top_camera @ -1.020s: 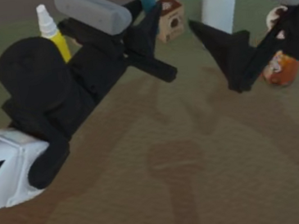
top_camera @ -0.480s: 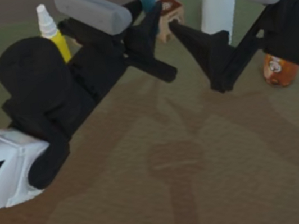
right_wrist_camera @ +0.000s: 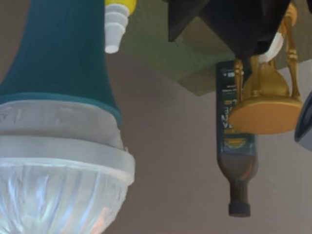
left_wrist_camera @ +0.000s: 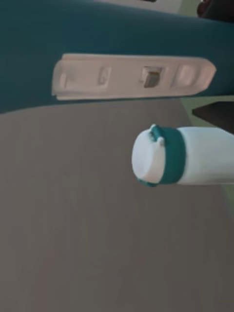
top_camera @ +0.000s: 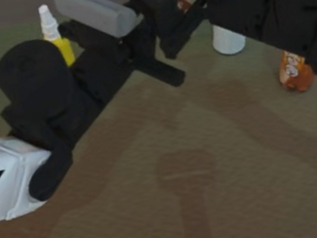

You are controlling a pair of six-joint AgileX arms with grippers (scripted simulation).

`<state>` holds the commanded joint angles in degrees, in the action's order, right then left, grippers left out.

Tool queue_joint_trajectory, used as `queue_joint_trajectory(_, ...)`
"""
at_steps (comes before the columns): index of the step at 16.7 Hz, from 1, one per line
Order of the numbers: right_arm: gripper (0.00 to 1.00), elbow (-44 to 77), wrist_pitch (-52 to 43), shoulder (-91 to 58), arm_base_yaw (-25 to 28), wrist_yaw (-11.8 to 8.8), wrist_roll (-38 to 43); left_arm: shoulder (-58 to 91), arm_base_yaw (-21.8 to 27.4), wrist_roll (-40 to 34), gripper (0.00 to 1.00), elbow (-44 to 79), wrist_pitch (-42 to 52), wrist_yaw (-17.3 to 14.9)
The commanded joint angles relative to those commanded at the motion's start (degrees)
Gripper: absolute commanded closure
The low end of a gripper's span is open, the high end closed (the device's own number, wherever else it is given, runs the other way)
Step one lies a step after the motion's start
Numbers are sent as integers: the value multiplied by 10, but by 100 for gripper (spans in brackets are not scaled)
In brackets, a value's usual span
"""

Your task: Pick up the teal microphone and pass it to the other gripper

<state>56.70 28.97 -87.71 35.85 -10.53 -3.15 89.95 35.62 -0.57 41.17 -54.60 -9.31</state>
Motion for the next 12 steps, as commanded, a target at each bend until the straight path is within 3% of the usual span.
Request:
queue_joint_trajectory(7,0,38,9,-44,9,9,0,0,0,0,100,0,0,0)
queue_joint_trajectory(12,38,38,9,-44,9,9,0,0,0,0,100,0,0,0)
